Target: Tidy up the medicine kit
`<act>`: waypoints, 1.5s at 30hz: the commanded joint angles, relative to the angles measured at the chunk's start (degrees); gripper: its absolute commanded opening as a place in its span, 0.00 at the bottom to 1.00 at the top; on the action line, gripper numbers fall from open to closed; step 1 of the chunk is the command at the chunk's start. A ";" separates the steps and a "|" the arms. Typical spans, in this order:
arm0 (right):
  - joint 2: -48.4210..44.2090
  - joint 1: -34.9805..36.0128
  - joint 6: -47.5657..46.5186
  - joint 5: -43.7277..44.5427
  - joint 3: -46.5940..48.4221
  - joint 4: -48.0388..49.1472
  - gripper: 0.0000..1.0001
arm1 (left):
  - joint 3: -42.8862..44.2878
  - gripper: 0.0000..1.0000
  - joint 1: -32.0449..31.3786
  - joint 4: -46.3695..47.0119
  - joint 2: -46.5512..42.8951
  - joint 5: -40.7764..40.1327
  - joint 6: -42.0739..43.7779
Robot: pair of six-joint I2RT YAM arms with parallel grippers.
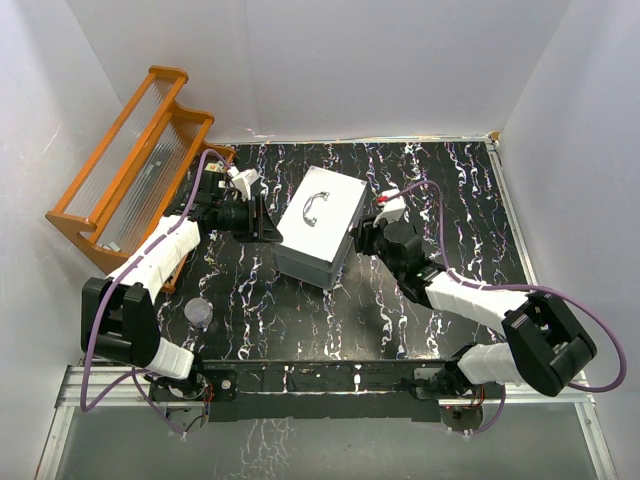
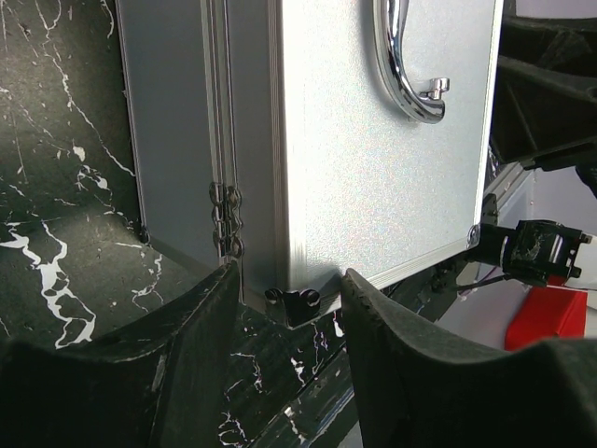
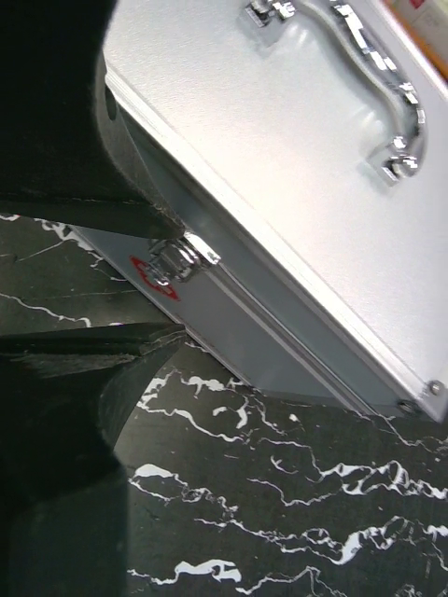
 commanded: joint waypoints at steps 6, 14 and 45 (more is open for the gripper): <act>-3.92 -0.61 6.70 3.68 6.15 -1.30 0.40 | 1.91 0.50 -0.17 -2.09 0.44 -0.56 -0.84; -6.32 -0.89 19.51 13.14 7.72 -22.33 0.37 | 4.73 0.61 -0.20 -1.48 2.75 0.76 -2.85; 14.72 -3.36 26.43 -3.01 26.25 -31.90 0.07 | 2.98 0.52 -0.19 3.35 5.44 6.04 -6.95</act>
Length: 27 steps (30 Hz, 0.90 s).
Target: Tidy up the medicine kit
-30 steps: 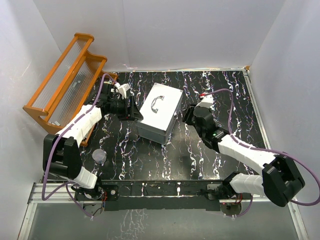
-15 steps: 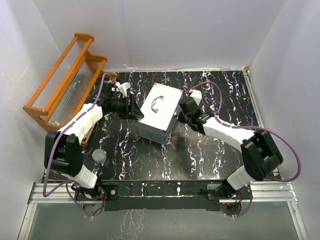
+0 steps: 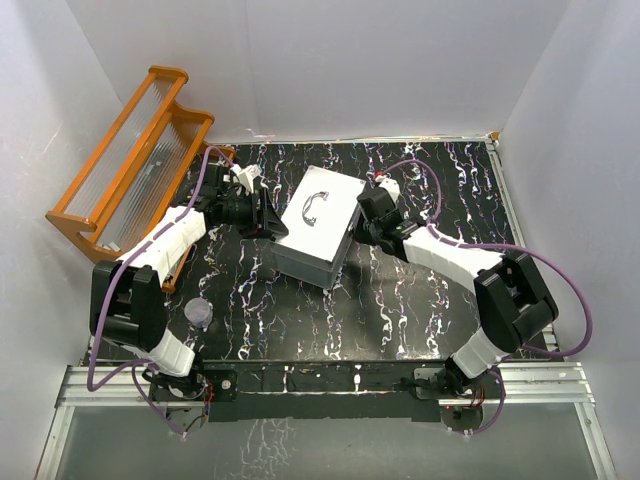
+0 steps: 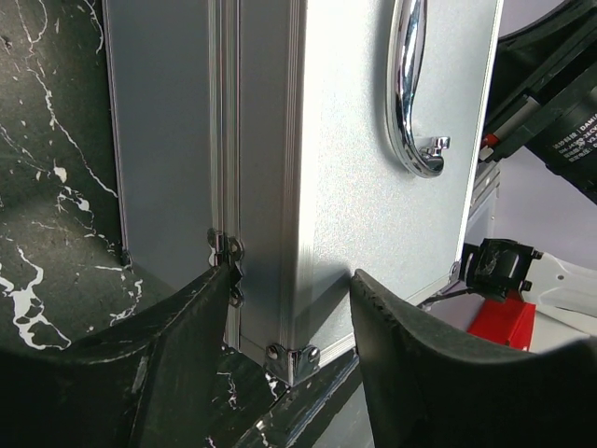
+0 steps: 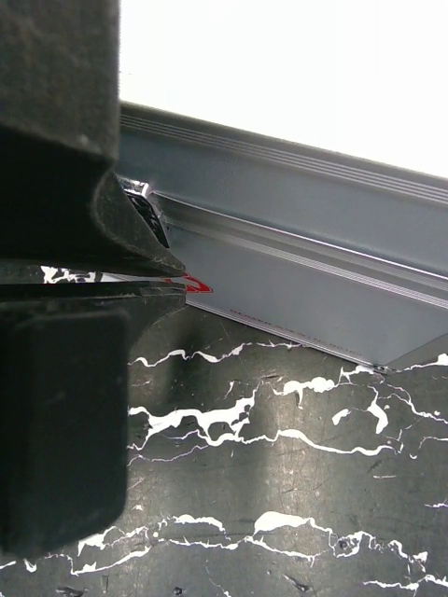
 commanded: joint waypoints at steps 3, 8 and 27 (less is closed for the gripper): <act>-1.10 -0.79 1.65 -3.36 0.36 7.95 0.05 | -1.13 0.50 -0.23 2.42 -0.15 4.70 -1.91; -2.00 -1.15 1.41 -3.52 -2.43 15.19 0.05 | -2.64 0.49 -0.18 6.62 0.58 9.48 -6.36; -16.03 -3.35 0.96 18.20 -1.52 -10.86 0.29 | 3.89 0.72 -0.44 -5.16 -7.48 -13.39 -2.12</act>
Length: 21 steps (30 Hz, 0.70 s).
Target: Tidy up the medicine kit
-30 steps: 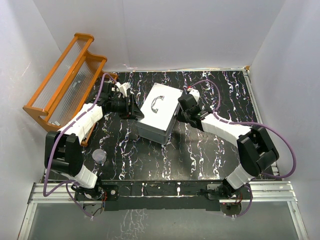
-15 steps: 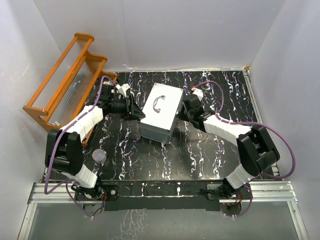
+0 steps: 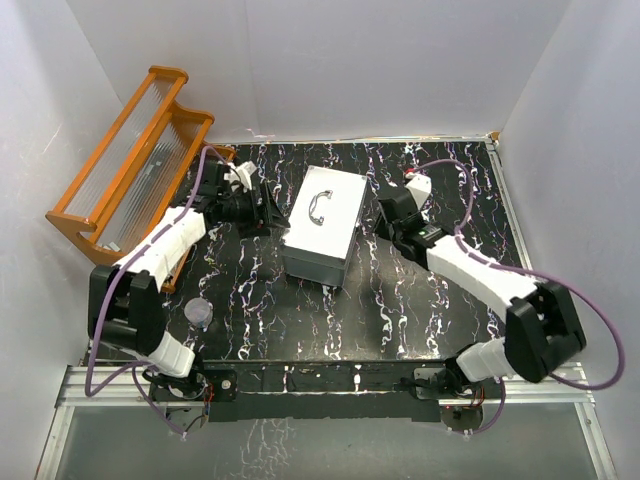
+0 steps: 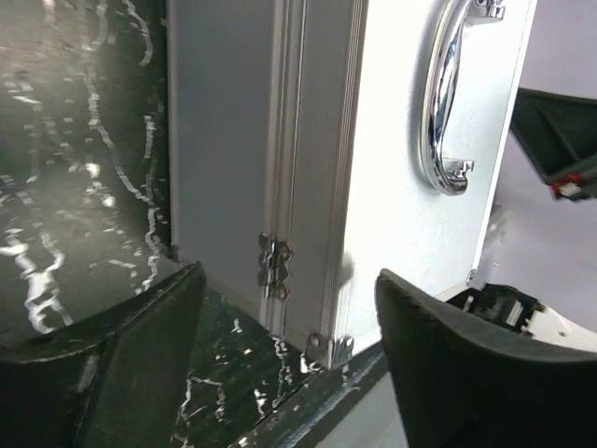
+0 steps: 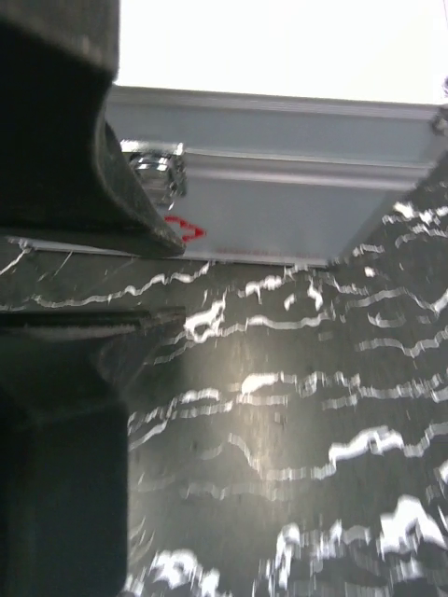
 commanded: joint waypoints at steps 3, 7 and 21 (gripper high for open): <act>-12.83 -0.38 -3.84 8.93 2.28 -15.60 0.46 | 4.58 0.91 -0.03 -10.03 -12.59 -13.30 5.97; -22.36 -0.34 -8.43 6.82 2.88 -22.50 0.61 | 3.16 0.99 -0.05 -12.32 -20.76 -16.37 9.50; -50.10 -0.34 -12.67 3.50 10.66 -33.14 0.74 | 0.85 0.99 -0.11 -16.19 -48.15 -31.20 8.24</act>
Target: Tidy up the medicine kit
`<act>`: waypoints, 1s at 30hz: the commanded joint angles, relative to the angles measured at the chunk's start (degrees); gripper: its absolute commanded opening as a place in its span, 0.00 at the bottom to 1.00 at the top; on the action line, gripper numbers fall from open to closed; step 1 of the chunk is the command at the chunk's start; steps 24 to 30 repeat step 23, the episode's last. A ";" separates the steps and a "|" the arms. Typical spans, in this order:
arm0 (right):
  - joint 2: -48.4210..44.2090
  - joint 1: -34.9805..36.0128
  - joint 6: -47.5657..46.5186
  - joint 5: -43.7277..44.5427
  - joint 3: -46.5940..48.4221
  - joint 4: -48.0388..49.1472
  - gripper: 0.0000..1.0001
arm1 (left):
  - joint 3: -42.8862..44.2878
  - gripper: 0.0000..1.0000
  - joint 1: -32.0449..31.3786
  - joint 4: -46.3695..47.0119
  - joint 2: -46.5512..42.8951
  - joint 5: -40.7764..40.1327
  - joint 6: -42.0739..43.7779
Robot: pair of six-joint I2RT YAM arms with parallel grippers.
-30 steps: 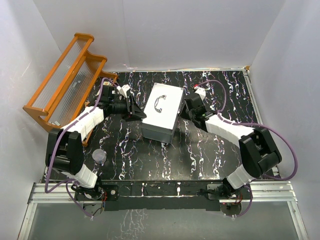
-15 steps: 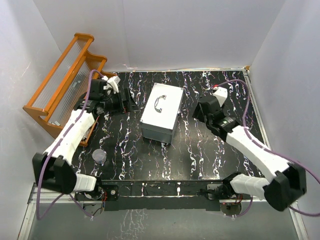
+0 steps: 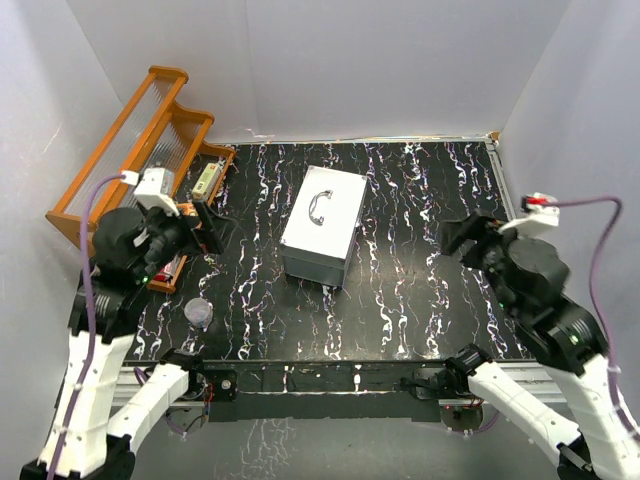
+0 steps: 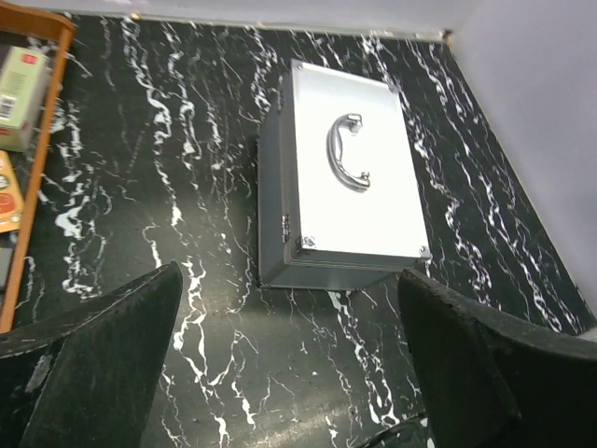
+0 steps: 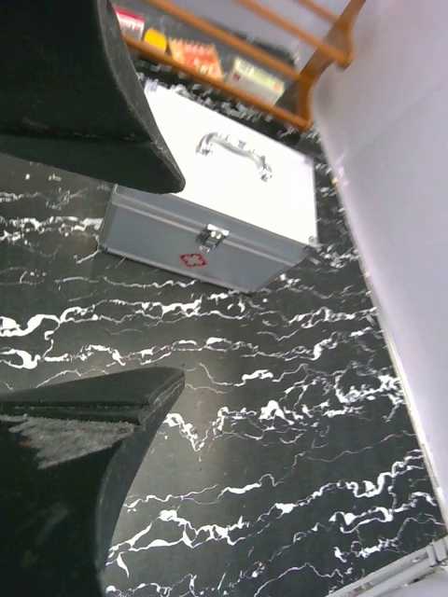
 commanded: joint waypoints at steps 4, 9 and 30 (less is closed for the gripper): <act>-9.10 -0.10 0.78 0.90 2.97 -6.99 0.95 | -1.87 0.99 -0.13 -3.78 -8.31 -9.16 -3.80; -10.10 -0.13 0.20 -0.19 6.83 -9.74 0.98 | 1.73 0.99 -0.16 -8.67 -10.96 -10.66 -3.40; -6.69 -0.14 -0.57 0.15 11.98 -11.76 0.98 | 5.76 0.99 -0.14 -12.24 -12.97 -10.70 -3.44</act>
